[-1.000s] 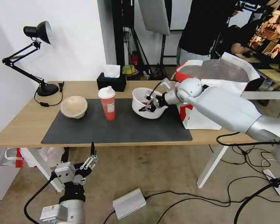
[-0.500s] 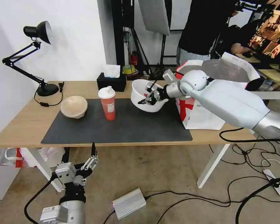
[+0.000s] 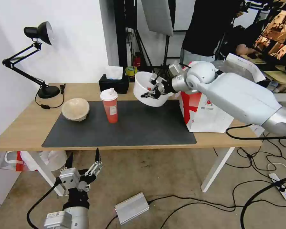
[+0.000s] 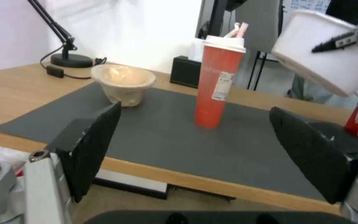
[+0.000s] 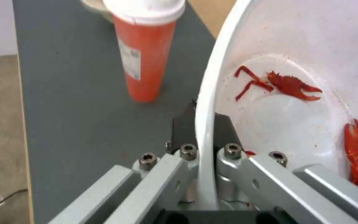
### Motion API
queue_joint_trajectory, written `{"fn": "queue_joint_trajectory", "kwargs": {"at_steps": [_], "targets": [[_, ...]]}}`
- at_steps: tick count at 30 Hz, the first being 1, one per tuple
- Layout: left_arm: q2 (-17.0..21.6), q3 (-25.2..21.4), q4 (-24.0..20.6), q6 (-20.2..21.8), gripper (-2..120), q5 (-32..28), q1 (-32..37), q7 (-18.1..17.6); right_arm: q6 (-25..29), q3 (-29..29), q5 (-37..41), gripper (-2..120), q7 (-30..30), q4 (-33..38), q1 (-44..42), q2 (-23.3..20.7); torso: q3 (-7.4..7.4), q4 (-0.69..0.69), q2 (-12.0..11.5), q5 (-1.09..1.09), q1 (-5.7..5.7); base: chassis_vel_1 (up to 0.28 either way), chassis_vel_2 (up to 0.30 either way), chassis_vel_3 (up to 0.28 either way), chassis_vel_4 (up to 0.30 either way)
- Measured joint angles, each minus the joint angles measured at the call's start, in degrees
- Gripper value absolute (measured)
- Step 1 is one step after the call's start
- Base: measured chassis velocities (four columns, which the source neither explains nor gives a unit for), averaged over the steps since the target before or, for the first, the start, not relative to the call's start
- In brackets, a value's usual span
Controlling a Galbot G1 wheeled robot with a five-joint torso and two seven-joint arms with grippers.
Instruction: Pick up the trash from the table and place it into the takeout bag.
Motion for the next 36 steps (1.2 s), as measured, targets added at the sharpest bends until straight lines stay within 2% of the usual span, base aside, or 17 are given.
{"fn": "queue_joint_trajectory", "kwargs": {"at_steps": [19, 29, 36], "targets": [[-0.04, 0.8, 0.57, -0.31, 95, 0.16, -0.51, -0.64, 0.07, -0.17, 1.83, 0, -0.32, -3.16, 4.33, 4.73, 0.0, 0.01, 0.0, -0.01, 0.0, 0.0, 0.0, 0.0, 0.0], [-0.04, 0.79, 0.68, -0.35, 95, 0.17, -0.67, -0.65, 0.1, -0.22, 2.5, 0, -0.85, -4.48, 7.42, 4.92, 0.0, 0.0, 0.0, 0.0, 0.0, 0.0, 0.0, 0.0, 0.0], [-0.02, 0.91, 1.21, -0.38, 95, 0.12, -1.01, -0.65, 0.06, -1.17, 2.65, 0, -1.71, -4.92, 9.93, 3.38, 0.0, 0.0, 0.0, 0.01, 0.0, 0.0, 0.0, 0.0, 0.0]]}}
